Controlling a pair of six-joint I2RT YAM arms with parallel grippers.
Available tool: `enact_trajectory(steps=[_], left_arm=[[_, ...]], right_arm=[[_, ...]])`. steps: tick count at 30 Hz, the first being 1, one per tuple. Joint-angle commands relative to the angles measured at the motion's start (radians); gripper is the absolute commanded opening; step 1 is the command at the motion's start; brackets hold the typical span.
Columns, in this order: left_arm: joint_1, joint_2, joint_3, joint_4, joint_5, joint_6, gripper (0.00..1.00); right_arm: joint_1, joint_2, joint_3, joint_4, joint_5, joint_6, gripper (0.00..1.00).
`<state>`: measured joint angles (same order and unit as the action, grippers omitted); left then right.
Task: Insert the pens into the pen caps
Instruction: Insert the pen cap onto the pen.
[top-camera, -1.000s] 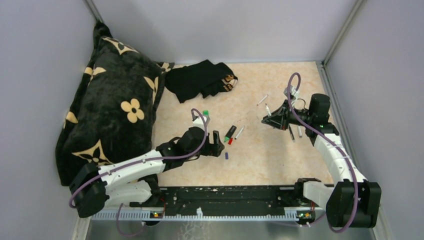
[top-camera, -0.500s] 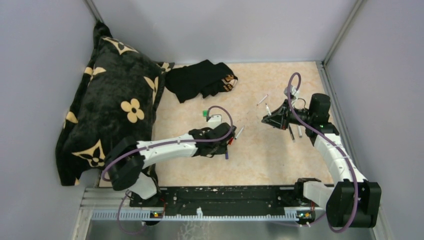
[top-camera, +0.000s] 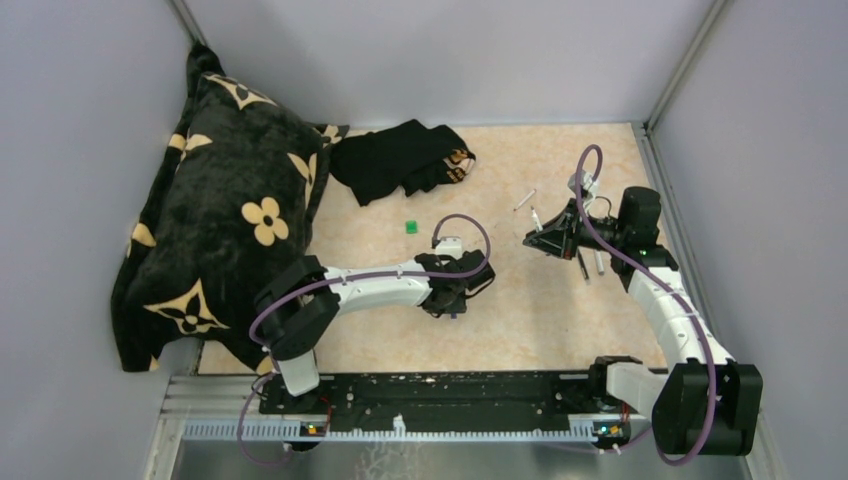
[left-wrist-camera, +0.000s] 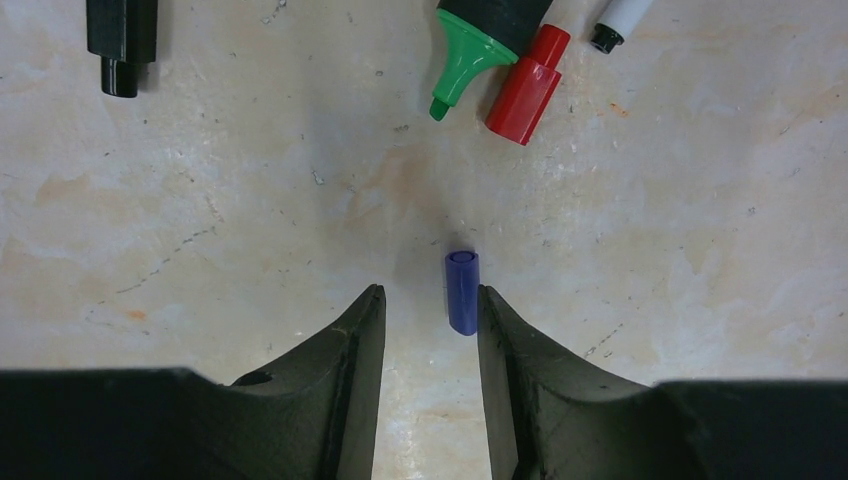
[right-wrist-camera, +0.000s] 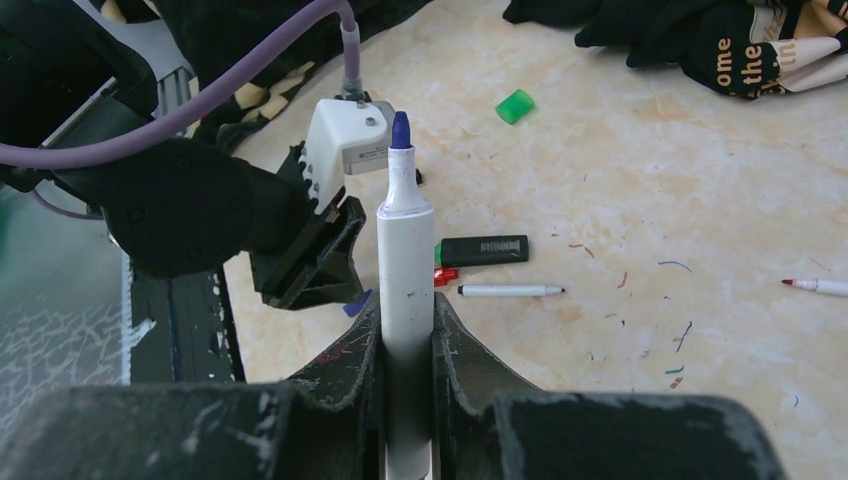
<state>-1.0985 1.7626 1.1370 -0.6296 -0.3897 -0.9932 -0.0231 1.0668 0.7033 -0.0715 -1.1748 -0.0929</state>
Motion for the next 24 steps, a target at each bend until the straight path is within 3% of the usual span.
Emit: enact_trajectory(steps=[1, 15, 24], left_arm=[[-0.012, 0.027, 0.037, -0.020, 0.017, 0.009, 0.44], [-0.043, 0.172, 0.106, -0.143, -0.021, 0.000, 0.30], [-0.050, 0.244, 0.084, -0.137, -0.038, 0.120, 0.31]], right_arm=[[-0.009, -0.027, 0.028, 0.038, -0.018, 0.000, 0.00], [-0.009, -0.030, 0.028, 0.040, -0.022, 0.002, 0.00], [-0.009, -0.032, 0.028, 0.041, -0.024, 0.005, 0.00]])
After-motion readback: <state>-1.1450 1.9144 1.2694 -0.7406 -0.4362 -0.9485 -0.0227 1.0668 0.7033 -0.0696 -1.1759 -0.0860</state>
